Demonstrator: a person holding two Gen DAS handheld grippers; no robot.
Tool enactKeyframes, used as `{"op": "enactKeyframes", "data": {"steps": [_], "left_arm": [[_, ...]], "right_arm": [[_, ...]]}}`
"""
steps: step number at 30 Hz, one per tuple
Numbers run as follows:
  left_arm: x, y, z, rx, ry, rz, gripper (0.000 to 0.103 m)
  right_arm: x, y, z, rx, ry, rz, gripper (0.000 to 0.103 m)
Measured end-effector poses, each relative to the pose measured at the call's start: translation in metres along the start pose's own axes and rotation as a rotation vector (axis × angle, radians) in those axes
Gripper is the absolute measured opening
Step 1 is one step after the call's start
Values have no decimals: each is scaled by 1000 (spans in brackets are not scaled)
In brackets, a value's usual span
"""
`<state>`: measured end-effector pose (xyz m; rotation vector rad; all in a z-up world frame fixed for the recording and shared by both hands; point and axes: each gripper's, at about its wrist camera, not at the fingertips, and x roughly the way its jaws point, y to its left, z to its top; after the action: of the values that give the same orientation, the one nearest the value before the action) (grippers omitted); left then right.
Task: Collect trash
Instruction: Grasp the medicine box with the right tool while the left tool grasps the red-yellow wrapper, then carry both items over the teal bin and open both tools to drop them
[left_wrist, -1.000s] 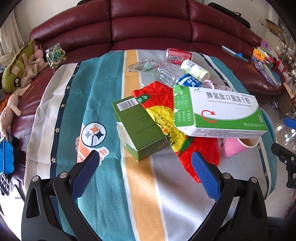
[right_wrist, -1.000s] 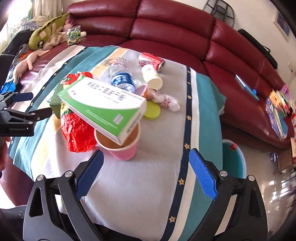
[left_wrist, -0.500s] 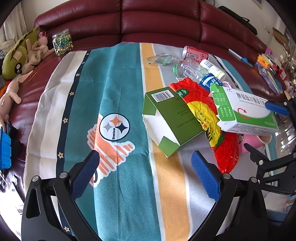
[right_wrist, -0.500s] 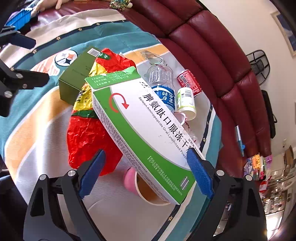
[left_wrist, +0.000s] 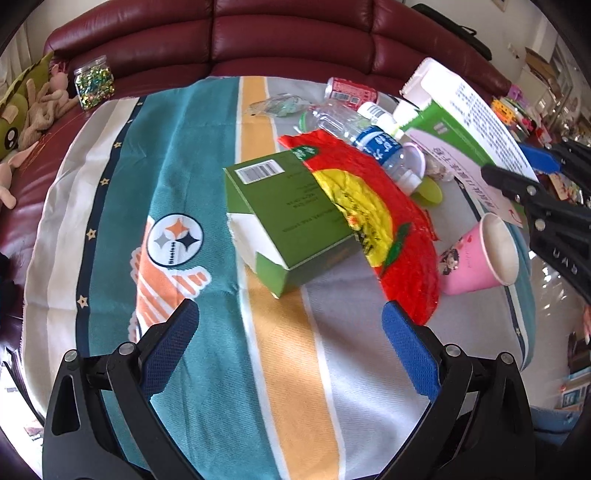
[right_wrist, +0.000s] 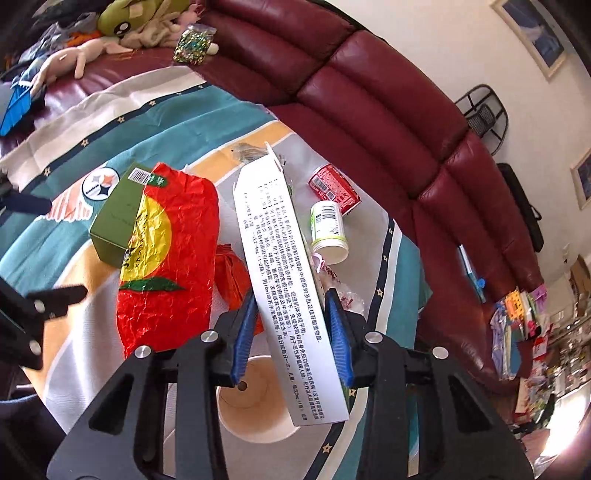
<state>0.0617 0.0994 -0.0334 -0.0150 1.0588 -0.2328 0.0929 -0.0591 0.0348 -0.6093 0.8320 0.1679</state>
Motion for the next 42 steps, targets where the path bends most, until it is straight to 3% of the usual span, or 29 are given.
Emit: {"op": "enactKeyframes", "data": {"steps": [8,9,11,14,20,24,29,37,42], "left_arm": [[18,-47,2,-5,9,-50,97],[19,-50,3,-15,5,-54,93],[24,-56,7,-41,14,-70,75],[32,-61,12,-75,32,-84,64],[43,-78,19,-73,42,-97,63],[45,-90,25,-45,27,-58,60],[50,-95,29,-46,43,-78,12],[41,-116,31,44,43,-40,7],[12,-117,43,48,-20,-21,6]], "right_arm": [[-1,-62,-14,250,38,157,30],[-1,-65,-17,266,41,166,30],[4,-70,-24,285,53,180,30],[14,-78,-36,328,78,222,30],[39,-95,-77,412,149,306,30],[53,-99,-106,453,200,355,30],[69,-99,-128,474,258,407,31],[92,-102,-126,477,293,461,31],[81,-118,-130,529,229,467,29]]}}
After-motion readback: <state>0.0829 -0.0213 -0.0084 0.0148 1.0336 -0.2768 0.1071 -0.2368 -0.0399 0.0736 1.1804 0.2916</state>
